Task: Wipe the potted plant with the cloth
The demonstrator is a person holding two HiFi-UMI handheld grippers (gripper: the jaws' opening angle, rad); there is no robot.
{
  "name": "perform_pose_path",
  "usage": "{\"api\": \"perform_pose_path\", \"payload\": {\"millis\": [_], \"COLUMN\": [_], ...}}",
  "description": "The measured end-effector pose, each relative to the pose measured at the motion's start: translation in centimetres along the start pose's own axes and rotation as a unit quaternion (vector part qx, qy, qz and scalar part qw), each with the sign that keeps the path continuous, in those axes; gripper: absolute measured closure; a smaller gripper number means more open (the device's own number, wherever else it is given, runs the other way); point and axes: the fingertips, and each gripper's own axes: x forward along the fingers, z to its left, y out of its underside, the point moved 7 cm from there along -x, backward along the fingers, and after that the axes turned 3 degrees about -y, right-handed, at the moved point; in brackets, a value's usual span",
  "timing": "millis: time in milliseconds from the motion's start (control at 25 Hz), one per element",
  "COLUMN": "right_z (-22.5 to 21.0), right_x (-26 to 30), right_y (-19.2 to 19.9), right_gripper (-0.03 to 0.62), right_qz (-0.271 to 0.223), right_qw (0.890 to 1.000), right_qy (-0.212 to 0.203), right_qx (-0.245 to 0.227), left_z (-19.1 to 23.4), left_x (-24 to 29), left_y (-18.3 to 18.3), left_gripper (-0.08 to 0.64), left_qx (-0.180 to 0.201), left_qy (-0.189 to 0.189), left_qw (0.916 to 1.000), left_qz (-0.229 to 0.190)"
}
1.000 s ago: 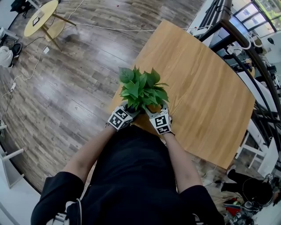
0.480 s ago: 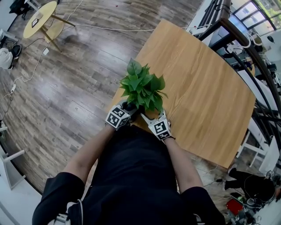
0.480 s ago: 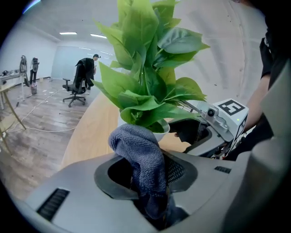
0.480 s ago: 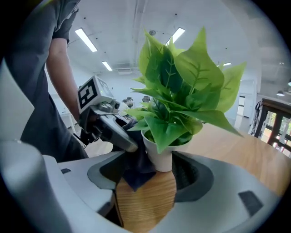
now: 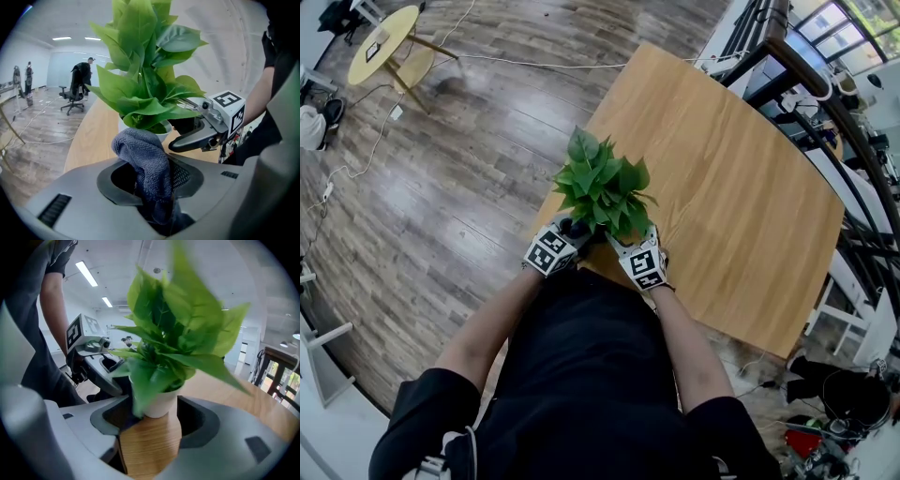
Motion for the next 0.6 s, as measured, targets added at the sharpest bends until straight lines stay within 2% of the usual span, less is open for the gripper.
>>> {"api": "perform_pose_path", "payload": {"millis": [80,280,360,480,600], "right_z": [0.2,-0.4,-0.4,-0.2,0.8], "right_x": [0.6,0.9,0.9,0.1,-1.8], "right_y": [-0.3,-0.6,-0.6,-0.2,0.5], "right_gripper": [0.284,0.284,0.284,0.284,0.284], "right_qz": [0.003,-0.001,-0.004,-0.015,-0.028], "right_qw": [1.000,0.999,0.999,0.998,0.996], "right_qy": [0.000,0.033,0.031,0.029,0.016], "right_qx": [-0.007,0.024,0.025,0.050,0.082], "left_z": [-0.3,-1.7,-3.1,-5.0,-6.0], "left_x": [0.3,0.7,0.9,0.5,-1.2], "left_y": [-0.2,-0.2,-0.1,-0.2,-0.7], "left_gripper": [0.408,0.408,0.408,0.408,0.408], "left_qx": [0.023,0.023,0.047,0.083,0.089], "left_qy": [0.005,0.024,0.042,0.072,0.092], "left_qw": [0.9997,0.9994,0.9980,0.9939,0.9906], "left_qz": [0.008,0.004,0.000,-0.017,-0.048]}}
